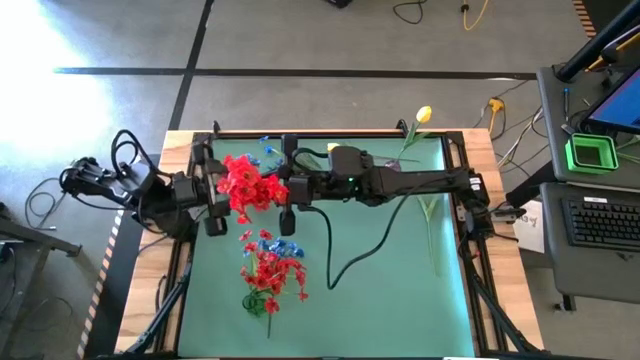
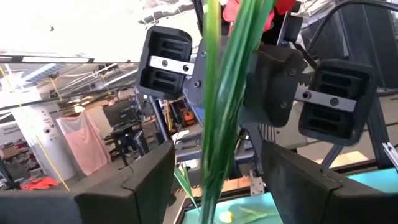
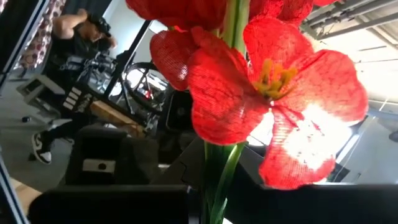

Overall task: Sort flowers into vase by color
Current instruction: Put the bottom red flower into the green vase

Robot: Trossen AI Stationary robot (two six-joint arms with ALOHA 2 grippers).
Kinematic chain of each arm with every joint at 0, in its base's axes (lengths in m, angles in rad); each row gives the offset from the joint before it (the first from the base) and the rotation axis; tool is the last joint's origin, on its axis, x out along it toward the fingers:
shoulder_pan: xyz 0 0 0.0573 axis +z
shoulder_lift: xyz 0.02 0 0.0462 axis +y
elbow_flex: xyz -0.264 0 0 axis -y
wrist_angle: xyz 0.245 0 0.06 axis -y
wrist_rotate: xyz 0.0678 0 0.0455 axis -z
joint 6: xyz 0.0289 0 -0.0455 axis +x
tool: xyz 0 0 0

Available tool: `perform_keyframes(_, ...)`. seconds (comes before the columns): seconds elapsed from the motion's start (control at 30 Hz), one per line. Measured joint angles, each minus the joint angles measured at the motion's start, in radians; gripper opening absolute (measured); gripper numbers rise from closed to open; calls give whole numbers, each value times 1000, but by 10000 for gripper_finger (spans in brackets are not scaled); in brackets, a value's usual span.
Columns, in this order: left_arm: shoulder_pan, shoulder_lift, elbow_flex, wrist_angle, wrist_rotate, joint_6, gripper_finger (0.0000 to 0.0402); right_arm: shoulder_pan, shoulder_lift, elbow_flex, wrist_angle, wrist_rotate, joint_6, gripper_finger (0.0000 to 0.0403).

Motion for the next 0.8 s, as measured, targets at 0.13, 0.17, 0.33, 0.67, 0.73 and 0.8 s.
perform_keyframes(0.13,3,28,0,39,1,9,210,0,6,5,0,0,12,33)
perform_keyframes(0.17,3,29,0,39,1,11,204,0,6,5,-1,0,21,33)
perform_keyframes(0.33,2,35,0,38,-26,6,154,0,3,5,-4,0,52,33)
perform_keyframes(0.67,2,22,0,38,-31,-18,13,0,-1,4,-40,7,54,34)
perform_keyframes(0.73,2,22,0,38,-31,-20,5,0,-1,4,-40,7,79,34)
perform_keyframes(0.8,2,22,0,38,-31,-22,6,0,-2,4,-44,7,101,34)
